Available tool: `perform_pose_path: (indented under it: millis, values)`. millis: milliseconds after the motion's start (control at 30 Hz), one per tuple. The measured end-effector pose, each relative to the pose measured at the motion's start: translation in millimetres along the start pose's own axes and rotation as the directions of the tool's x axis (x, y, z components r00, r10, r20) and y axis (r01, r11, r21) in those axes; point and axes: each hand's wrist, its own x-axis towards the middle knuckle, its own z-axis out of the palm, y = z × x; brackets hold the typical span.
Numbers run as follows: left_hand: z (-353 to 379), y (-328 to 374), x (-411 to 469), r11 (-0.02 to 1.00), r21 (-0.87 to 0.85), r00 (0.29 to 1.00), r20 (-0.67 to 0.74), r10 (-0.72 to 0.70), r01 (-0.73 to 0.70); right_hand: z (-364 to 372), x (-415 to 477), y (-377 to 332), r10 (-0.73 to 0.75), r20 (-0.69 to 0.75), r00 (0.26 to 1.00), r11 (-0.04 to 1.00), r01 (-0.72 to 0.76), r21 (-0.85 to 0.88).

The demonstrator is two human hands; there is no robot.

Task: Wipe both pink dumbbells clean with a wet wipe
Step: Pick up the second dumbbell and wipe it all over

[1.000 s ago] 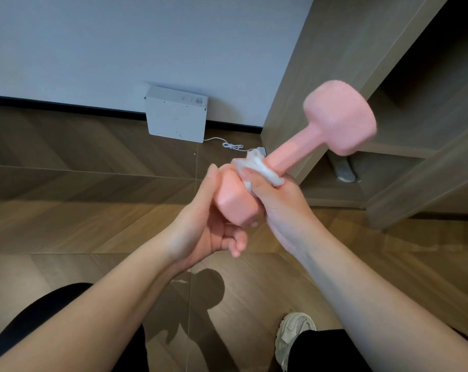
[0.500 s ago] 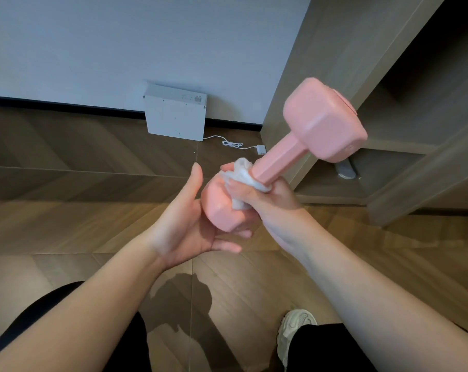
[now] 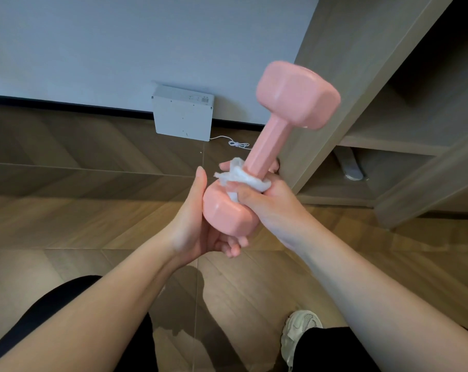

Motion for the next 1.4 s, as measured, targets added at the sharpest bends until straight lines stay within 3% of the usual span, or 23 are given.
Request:
perform_pose_path:
  millis: [100,233,433,600,733,800,900,1000,1067,1133,1267,1400]
  values:
    - [3,3,0,0.993,-0.119,0.999,0.044,-0.005,0.011,-1,1,0,-0.004,-0.066,0.998,1.0,0.004,-0.003]
    - [6,2,-3,0.968,-0.212,0.986,0.061,0.152,-0.136,-4,4,4,0.007,-0.189,0.982,1.0,-0.002,0.029]
    - [24,0,5,0.928,-0.191,0.946,-0.122,0.301,-0.32,7,10,1,-0.051,-0.267,0.962,0.997,0.065,0.043]
    - [10,5,6,0.962,-0.135,0.945,-0.264,0.195,-0.236,12,8,11,-0.007,-0.129,0.992,1.0,0.009,0.017]
    - [-1,9,1,0.991,-0.126,0.989,-0.147,0.034,-0.053,9,4,7,-0.112,0.062,0.992,0.993,0.111,0.026]
    - [-3,11,-1,0.989,-0.144,0.997,-0.077,-0.018,0.007,7,6,5,-0.117,0.061,0.991,0.99,0.121,-0.07]
    - [-2,13,-2,0.964,-0.264,0.996,-0.087,0.002,-0.024,9,10,3,-0.07,0.017,0.997,0.991,0.072,-0.11]
    - [4,12,0,0.954,-0.262,0.976,-0.197,0.093,-0.144,12,12,8,-0.02,-0.078,0.997,0.999,0.018,-0.026]
    - [8,11,1,0.956,-0.173,0.948,-0.255,0.188,-0.236,14,13,12,0.036,-0.128,0.991,0.988,-0.016,0.154]
    - [14,8,2,0.946,-0.072,0.914,-0.291,0.282,-0.315,17,17,12,0.137,-0.173,0.975,0.936,-0.07,0.345]
    - [20,5,6,0.918,0.125,0.835,-0.385,0.394,-0.376,17,26,3,0.245,-0.218,0.945,0.835,-0.091,0.543]
    - [18,6,10,0.828,0.336,0.762,-0.34,0.551,-0.448,8,33,-3,0.177,-0.182,0.967,0.661,0.02,0.75]
